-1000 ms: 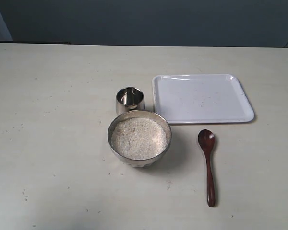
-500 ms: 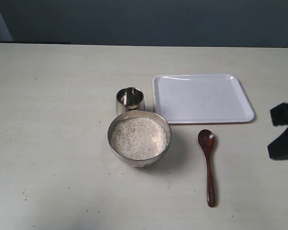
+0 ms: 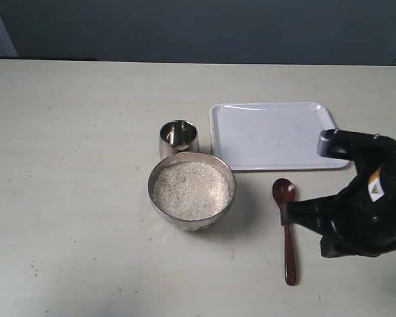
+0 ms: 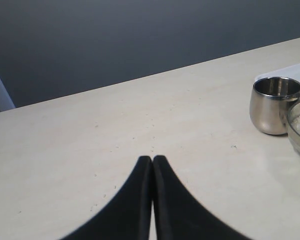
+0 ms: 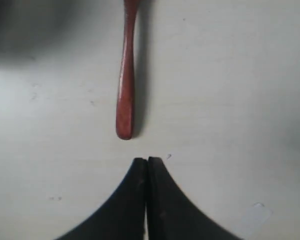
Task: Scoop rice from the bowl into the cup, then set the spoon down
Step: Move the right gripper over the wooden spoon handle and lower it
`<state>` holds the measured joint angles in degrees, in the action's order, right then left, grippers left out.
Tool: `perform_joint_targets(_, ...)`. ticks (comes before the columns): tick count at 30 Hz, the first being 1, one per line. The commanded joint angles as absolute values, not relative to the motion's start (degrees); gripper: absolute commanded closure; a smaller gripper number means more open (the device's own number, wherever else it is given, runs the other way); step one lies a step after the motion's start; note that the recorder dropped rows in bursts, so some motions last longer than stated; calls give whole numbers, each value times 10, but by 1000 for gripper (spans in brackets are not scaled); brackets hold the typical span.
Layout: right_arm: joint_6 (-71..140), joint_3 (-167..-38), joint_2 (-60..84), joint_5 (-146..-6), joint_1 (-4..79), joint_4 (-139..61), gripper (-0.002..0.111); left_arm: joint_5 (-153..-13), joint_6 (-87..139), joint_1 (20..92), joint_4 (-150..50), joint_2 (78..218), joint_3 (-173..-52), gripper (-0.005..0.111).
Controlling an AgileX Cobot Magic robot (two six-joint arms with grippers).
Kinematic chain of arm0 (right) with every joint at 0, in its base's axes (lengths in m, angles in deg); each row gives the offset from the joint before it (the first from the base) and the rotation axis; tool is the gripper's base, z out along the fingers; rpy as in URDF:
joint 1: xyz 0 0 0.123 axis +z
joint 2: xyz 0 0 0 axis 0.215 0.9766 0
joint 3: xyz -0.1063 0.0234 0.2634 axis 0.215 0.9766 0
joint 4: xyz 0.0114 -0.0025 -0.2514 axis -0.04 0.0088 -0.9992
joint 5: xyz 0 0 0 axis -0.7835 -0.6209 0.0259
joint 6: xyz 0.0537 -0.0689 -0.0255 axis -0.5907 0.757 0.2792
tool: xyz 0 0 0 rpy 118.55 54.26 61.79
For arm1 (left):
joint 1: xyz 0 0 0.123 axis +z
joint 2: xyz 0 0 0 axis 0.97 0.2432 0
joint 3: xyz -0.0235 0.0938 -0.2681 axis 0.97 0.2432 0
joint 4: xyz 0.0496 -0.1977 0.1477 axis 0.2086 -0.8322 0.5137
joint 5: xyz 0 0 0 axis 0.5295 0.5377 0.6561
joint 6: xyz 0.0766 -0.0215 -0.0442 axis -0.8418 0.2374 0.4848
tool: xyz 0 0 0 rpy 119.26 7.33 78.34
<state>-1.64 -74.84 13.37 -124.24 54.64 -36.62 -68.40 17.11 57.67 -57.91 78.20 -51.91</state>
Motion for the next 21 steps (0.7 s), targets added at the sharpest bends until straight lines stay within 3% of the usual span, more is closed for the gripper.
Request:
perform_joint_targets(1,-56,-746,190,-1205,583,-412,109,-692,174,575,-579,780,-520,106)
perform_joint_targets(7,-56,-746,231,-1091,589,-386,109,-692,174,575,-579,780,-520,106)
perform_joint_targets(21,-53,-744,278,-1094,589,-425,109,-692,174,575,-579,780,-520,106)
